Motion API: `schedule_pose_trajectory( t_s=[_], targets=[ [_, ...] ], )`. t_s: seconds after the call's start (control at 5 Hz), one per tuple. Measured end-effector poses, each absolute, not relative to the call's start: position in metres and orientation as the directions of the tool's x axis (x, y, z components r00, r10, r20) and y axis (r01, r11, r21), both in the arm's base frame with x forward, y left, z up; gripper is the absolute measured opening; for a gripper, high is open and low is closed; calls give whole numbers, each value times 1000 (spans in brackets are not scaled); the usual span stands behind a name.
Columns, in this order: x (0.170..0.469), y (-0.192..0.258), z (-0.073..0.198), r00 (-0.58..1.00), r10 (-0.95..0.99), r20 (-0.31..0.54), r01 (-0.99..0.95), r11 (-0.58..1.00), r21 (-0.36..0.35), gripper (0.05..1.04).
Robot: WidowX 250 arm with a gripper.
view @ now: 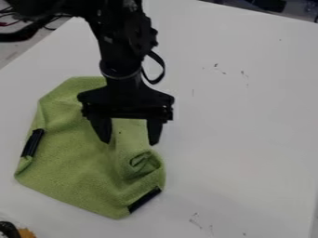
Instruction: Unfold the cloth from left to right
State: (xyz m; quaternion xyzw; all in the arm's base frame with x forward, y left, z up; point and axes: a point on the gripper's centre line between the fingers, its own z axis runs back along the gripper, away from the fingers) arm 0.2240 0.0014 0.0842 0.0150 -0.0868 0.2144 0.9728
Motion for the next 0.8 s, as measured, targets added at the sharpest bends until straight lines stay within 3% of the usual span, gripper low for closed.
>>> schedule_pose_trajectory(
  t_s=[0.2,0.4,0.8],
  targets=[
    [197,-30,70,881,454,136,-452,891,-46,1000],
    [190,-38,40,880,465,100,-456,885,-100,1000],
    [209,-18,13,898,438,40,-433,896,-100,1000]
  ],
)
